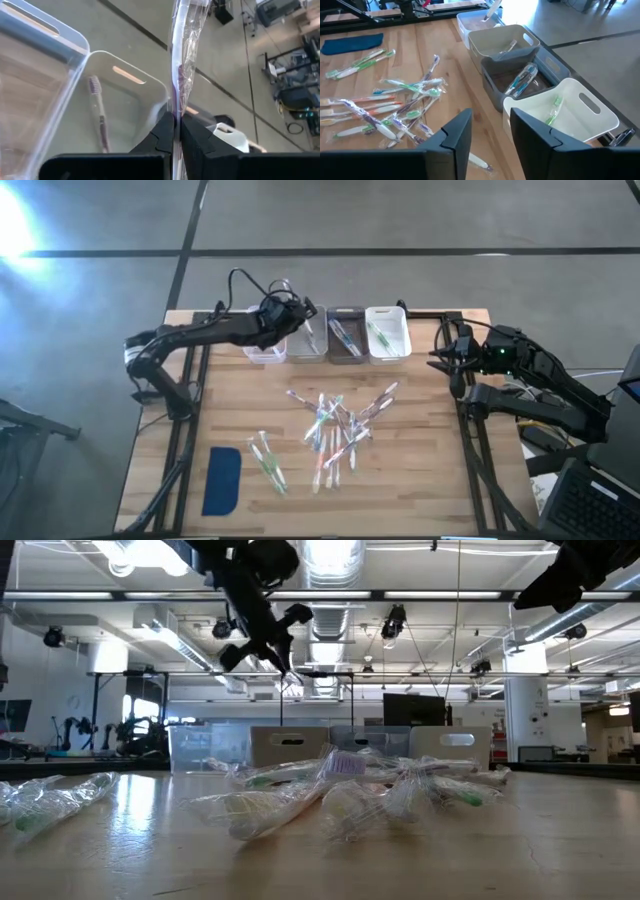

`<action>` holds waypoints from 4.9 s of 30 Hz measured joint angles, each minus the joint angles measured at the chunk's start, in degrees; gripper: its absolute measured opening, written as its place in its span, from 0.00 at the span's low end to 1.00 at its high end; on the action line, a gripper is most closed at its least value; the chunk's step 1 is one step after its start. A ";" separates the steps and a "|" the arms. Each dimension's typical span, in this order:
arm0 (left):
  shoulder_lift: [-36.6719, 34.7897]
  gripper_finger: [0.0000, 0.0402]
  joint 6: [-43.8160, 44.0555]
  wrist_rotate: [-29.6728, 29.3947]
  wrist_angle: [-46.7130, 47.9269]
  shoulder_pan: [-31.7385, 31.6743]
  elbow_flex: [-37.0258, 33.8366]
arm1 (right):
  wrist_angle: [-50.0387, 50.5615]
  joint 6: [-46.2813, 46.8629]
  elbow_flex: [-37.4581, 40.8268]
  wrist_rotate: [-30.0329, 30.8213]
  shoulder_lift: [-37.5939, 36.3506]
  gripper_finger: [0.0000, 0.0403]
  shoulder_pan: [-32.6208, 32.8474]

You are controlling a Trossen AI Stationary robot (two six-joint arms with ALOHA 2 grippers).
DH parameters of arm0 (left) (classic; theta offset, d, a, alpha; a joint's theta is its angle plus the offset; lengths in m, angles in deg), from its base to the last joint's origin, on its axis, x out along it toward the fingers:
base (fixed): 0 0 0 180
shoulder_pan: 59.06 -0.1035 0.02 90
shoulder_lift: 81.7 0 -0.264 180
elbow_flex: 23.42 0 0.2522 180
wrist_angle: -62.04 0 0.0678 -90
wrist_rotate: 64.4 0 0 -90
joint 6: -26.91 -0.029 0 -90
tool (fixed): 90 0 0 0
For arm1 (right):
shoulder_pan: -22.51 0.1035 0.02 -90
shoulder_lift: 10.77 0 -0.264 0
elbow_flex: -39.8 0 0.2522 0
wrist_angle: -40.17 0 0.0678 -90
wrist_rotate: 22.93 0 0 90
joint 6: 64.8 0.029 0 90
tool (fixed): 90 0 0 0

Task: Pick & Place Toothbrushes
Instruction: Put the purple toothbrush into the gray bin, then put the orange toothbrush into the white transparent bin

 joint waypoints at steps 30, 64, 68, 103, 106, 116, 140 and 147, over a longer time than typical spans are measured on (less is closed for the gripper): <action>22.37 0.04 16.16 14.90 34.37 -3.83 28.16 | 0.00 0.00 0.00 0.00 -0.01 0.49 0.00; 31.17 0.04 11.81 20.03 32.95 -8.14 28.12 | 0.01 0.00 0.00 0.01 -0.01 0.31 0.00; 32.00 0.04 10.64 20.03 32.17 -8.29 28.10 | -0.01 0.00 0.00 0.00 0.00 0.28 0.00; 30.61 0.38 -1.20 21.47 29.45 -8.60 28.10 | 0.01 0.00 0.00 -0.01 -0.02 0.13 0.01; 29.99 0.38 -2.26 21.61 29.47 -8.60 28.16 | -0.01 0.00 0.00 -0.01 -0.02 0.16 -0.01; 27.48 0.38 -3.20 24.86 28.46 -8.60 28.64 | -0.01 -0.02 0.00 -0.01 0.00 0.23 -0.01; 9.40 0.36 -15.99 13.98 24.30 4.58 30.68 | 0.01 -0.01 0.00 -0.01 -0.01 0.38 0.01; 6.58 0.36 -15.15 8.93 21.34 14.76 30.61 | 0.01 0.00 0.00 0.00 -0.02 0.41 0.01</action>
